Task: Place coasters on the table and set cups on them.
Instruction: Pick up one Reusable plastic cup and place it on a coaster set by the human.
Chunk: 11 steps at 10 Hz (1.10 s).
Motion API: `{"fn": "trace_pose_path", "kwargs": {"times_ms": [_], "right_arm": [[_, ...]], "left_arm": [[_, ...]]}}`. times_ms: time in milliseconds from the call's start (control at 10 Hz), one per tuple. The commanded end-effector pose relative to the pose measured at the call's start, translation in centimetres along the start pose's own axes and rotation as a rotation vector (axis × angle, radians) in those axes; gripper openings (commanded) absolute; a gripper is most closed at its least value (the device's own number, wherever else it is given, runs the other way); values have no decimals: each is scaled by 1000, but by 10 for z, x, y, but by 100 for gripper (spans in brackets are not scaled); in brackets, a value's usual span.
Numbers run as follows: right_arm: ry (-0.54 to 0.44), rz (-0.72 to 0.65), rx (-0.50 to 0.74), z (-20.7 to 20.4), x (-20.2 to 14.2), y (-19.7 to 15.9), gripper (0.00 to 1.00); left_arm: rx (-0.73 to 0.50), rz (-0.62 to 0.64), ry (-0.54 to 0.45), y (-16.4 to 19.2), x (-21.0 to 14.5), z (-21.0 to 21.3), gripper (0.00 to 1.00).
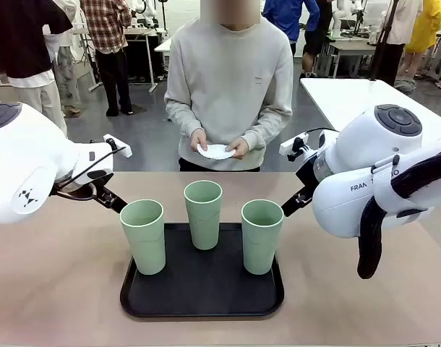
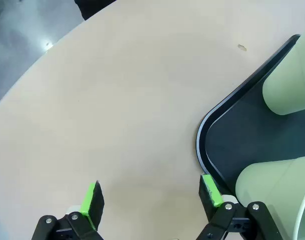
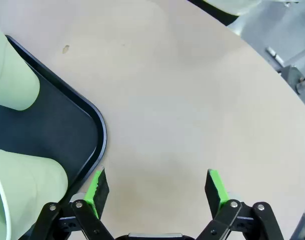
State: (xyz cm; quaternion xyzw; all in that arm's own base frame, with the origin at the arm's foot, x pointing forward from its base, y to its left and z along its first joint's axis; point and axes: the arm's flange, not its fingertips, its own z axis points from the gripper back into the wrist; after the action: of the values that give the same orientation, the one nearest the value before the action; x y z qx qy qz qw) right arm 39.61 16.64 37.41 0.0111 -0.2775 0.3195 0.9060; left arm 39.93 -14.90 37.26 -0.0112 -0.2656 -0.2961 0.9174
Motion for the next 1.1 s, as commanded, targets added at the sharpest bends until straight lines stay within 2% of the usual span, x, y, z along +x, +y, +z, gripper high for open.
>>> {"fn": "trace_pose_path", "kwargs": {"times_ms": [0, 1000], "right_arm": [[0, 1, 1, 0, 0, 0, 100], [0, 1, 1, 0, 0, 0, 100]], "left_arm": [[3, 3, -4, 2, 2, -1, 100], [3, 3, -4, 2, 2, -1, 100]]}}
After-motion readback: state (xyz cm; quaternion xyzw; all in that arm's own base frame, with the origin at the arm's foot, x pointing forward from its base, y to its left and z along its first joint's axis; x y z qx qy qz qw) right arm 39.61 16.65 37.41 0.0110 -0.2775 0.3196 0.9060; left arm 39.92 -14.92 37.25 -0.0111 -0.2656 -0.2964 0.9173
